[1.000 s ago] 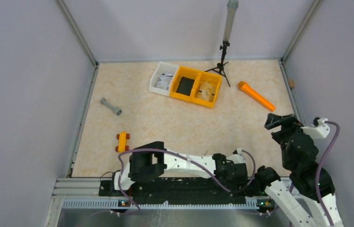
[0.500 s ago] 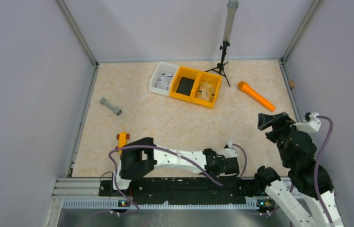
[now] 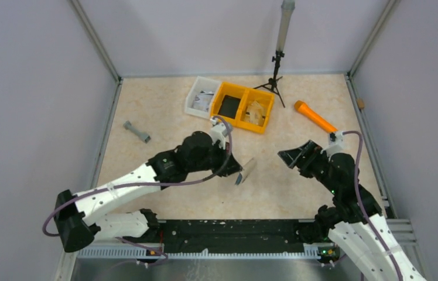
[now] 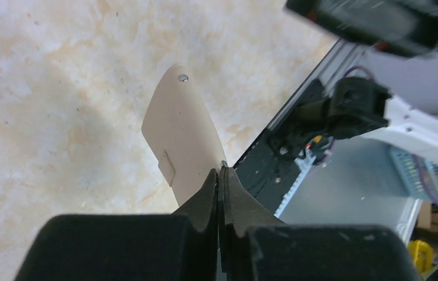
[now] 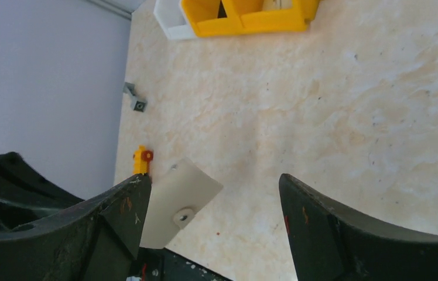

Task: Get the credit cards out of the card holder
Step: Place the card holder at the center of the board.

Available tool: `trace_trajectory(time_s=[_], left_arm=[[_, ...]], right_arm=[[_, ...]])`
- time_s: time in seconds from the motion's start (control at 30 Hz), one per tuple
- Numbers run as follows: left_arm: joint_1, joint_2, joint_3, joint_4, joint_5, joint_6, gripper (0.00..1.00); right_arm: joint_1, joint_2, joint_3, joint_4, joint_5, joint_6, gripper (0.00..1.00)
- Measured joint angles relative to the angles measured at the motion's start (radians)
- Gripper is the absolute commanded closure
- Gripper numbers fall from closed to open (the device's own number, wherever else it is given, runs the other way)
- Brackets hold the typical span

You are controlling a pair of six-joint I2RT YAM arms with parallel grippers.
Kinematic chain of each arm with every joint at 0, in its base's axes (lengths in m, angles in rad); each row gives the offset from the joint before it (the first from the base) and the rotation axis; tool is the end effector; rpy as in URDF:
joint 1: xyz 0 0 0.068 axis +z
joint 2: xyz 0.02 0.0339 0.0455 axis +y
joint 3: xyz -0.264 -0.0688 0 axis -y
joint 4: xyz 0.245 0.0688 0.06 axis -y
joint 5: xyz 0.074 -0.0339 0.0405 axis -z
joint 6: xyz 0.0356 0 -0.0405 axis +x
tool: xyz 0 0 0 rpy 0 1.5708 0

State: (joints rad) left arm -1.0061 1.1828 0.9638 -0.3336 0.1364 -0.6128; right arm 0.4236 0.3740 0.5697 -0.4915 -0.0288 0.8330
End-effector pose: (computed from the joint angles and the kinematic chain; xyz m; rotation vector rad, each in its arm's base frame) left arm 0.1379 -0.2267 0.3059 0.5403 2.2592 -1.0473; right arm 0.0978 0.0452 0.2845 0.3789 1.9282 0.8783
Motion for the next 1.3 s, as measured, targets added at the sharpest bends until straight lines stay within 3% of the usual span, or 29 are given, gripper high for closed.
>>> trace_trajectory(time_s=[0.23,0.37,0.57,0.73,0.87,1.13,1.3], left_arm=[[0.182,-0.188,-0.127,0.199,0.141,-0.1,1.0],[0.238,-0.179,-0.136,0.275,0.185,-0.16,1.0],[0.249,-0.126,-0.135,0.341,0.231,-0.225,1.0],[0.25,-0.041,-0.14,0.372,0.287,-0.259,1.0],[0.25,0.0,-0.231,0.472,0.315,-0.31,1.0],[0.266,0.06,-0.343,0.497,0.312,-0.346,1.0],[0.356,0.06,-0.393,0.5,0.3,-0.328,1.0]], right_arm=[[0.0,0.055,-0.198,0.27,-0.146,0.297,0.14],[0.0,0.063,-0.289,0.45,-0.198,0.458,0.08],[0.011,0.083,-0.296,0.575,-0.216,0.553,0.07],[0.014,0.109,-0.237,0.447,-0.17,0.535,0.07],[0.014,0.14,-0.151,0.324,-0.116,0.481,0.07],[0.014,0.185,-0.166,0.278,-0.107,0.44,0.07],[0.014,0.203,-0.17,0.254,-0.103,0.413,0.07]])
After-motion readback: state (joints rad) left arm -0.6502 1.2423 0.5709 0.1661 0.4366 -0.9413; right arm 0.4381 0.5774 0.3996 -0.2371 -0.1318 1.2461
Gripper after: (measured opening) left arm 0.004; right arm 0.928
